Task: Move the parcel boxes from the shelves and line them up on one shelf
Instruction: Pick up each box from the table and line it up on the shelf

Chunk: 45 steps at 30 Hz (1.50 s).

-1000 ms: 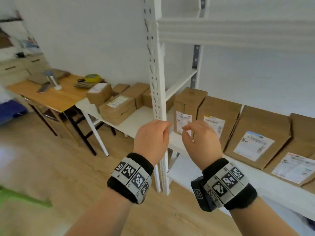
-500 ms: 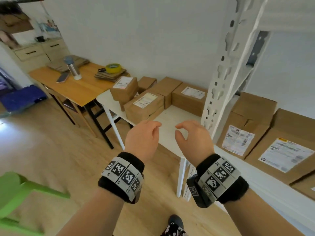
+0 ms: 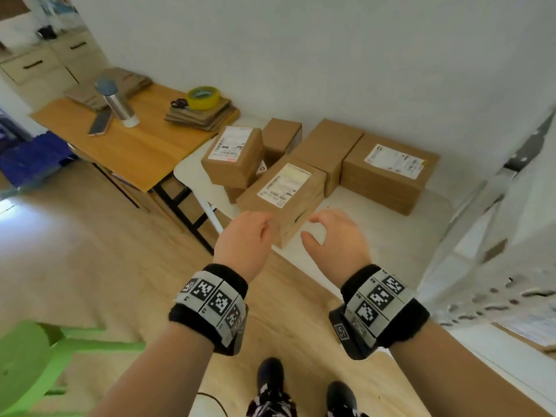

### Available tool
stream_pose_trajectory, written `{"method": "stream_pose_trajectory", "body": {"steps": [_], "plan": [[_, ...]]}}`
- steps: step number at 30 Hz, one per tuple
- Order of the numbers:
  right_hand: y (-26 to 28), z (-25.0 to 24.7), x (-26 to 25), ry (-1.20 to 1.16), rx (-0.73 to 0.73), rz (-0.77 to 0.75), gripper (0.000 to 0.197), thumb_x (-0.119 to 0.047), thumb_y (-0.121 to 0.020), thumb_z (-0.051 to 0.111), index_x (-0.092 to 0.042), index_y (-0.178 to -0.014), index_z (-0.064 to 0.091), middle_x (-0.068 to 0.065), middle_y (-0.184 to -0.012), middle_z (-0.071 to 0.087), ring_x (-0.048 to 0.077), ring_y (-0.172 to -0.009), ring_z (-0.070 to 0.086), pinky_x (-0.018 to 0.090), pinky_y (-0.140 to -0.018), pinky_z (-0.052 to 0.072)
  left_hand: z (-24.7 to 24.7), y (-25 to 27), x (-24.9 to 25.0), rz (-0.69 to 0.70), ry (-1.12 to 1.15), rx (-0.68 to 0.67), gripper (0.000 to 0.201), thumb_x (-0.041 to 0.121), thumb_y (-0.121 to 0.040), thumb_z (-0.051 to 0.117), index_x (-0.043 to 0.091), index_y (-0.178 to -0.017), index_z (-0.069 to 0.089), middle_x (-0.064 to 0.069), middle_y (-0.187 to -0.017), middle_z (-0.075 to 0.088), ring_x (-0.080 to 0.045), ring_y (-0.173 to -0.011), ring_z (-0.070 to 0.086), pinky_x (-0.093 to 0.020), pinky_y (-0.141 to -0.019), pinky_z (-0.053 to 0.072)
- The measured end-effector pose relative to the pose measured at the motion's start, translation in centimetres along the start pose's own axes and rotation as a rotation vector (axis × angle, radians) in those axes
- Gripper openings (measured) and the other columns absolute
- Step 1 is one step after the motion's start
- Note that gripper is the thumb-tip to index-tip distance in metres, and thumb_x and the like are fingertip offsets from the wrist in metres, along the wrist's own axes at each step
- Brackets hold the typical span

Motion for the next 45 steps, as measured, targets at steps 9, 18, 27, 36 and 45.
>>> {"method": "stream_pose_trajectory", "body": {"steps": [9, 18, 27, 36, 45], "plan": [[-5.5, 9.3, -0.3, 0.114, -0.196, 0.279, 0.066, -0.046, -0.087, 0.055, -0.035, -0.144, 0.025, 0.011, -0.154, 0.014, 0.031, -0.137, 0.023, 0.040, -0.107, 0.031, 3.0, -9.0, -9.0, -0.032, -0.037, -0.201, 0.058, 0.030, -0.092, 0.055, 0.013, -0.143, 0.032, -0.010, -0.145, 0.034, -0.026, -0.134, 0.033, -0.039, -0.110, 0.033], [-5.9, 13.6, 1.0, 0.068, -0.174, 0.427, 0.073, -0.048, -0.090, 0.048, -0.031, -0.149, 0.009, 0.010, -0.152, 0.023, 0.031, -0.135, 0.029, 0.041, -0.107, 0.033, 6.3, -11.5, -12.5, -0.022, 0.070, -0.307, 0.076, 0.040, -0.092, 0.051, 0.010, -0.149, 0.010, -0.014, -0.147, 0.031, -0.029, -0.132, 0.037, -0.039, -0.105, 0.034], [-2.5, 10.5, 4.4, -0.279, 0.204, 0.687, 0.060, -0.038, -0.096, 0.045, -0.008, -0.144, 0.026, 0.008, -0.134, 0.051, 0.022, -0.118, 0.051, 0.028, -0.092, 0.041, 8.1, -9.3, -11.2, 0.103, 0.063, -0.391, 0.038, 0.049, -0.093, 0.041, 0.018, -0.110, 0.055, -0.004, -0.098, 0.057, -0.021, -0.084, 0.058, -0.038, -0.077, 0.051], [2.4, 5.2, 5.5, -0.388, 0.426, 0.553, 0.042, -0.039, -0.091, 0.053, -0.024, -0.129, 0.050, 0.002, -0.125, 0.049, 0.009, -0.104, 0.047, 0.021, -0.088, 0.036, 6.0, -3.6, -6.2, 0.168, 0.206, -0.286, 0.033, 0.045, -0.094, 0.044, 0.024, -0.073, 0.056, 0.010, -0.068, 0.055, -0.002, -0.061, 0.050, -0.016, -0.051, 0.029], [11.2, 0.7, 6.4, -0.606, 0.361, 0.443, 0.031, -0.041, -0.090, 0.051, -0.037, -0.121, 0.049, 0.003, -0.116, 0.052, 0.015, -0.104, 0.051, 0.036, -0.093, 0.045, 4.7, 8.3, -0.8, 0.099, 0.381, -0.157, 0.030, 0.040, -0.094, 0.047, 0.026, -0.068, 0.052, 0.013, -0.064, 0.055, 0.006, -0.057, 0.052, -0.006, -0.052, 0.037]]}}
Point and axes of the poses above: each hand's wrist, its own y-axis away from the middle knuckle, its own z-axis out of the palm, x = y × z, the point moved 8 cm from there along -y, towards the middle knuckle
